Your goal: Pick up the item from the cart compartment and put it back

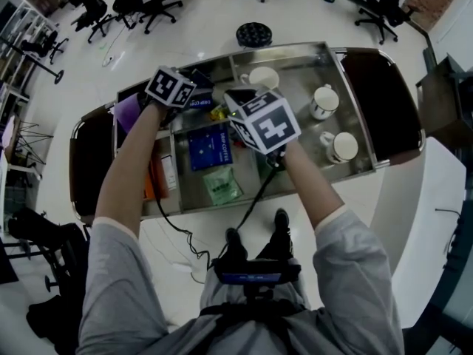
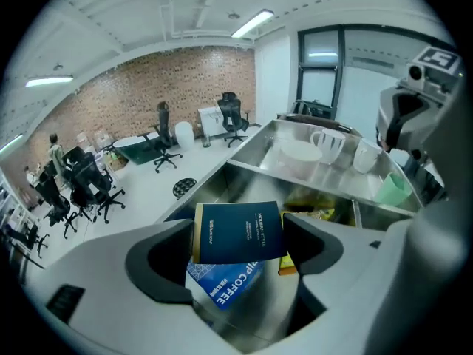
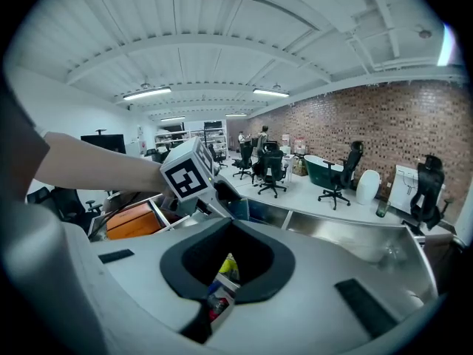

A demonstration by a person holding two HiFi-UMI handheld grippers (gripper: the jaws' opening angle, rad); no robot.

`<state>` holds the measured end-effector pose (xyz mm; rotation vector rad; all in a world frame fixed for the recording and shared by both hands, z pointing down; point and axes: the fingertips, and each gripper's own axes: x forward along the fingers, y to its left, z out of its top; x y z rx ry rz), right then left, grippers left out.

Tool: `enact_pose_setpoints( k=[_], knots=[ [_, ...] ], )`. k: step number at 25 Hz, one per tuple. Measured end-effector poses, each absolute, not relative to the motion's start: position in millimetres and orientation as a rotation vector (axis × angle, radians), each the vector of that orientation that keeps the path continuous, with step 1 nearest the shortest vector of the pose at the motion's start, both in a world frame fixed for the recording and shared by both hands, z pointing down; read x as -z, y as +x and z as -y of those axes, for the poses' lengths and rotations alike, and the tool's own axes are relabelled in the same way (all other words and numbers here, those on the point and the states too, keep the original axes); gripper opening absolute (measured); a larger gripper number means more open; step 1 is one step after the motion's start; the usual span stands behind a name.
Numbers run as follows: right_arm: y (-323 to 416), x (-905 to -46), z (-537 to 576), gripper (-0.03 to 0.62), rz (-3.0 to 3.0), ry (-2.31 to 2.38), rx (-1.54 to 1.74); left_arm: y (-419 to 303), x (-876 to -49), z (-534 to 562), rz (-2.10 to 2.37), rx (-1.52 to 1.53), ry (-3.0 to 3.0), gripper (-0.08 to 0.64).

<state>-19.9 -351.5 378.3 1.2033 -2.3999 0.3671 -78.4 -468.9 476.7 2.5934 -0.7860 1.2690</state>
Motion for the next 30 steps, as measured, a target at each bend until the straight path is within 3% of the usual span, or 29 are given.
enact_pose_setpoints(
  k=[19,30],
  knots=[
    [-23.7,-355.7,296.2,0.009,2.469,1.255,-0.368,-124.2,-372.6,365.3,1.183,-0.629,2.723,0.388],
    [-15.8,-355.8,238.4,0.009,2.512,1.273,-0.384,-155.6,-347.6,270.8,1.322,-0.487,2.746,0.388]
  ],
)
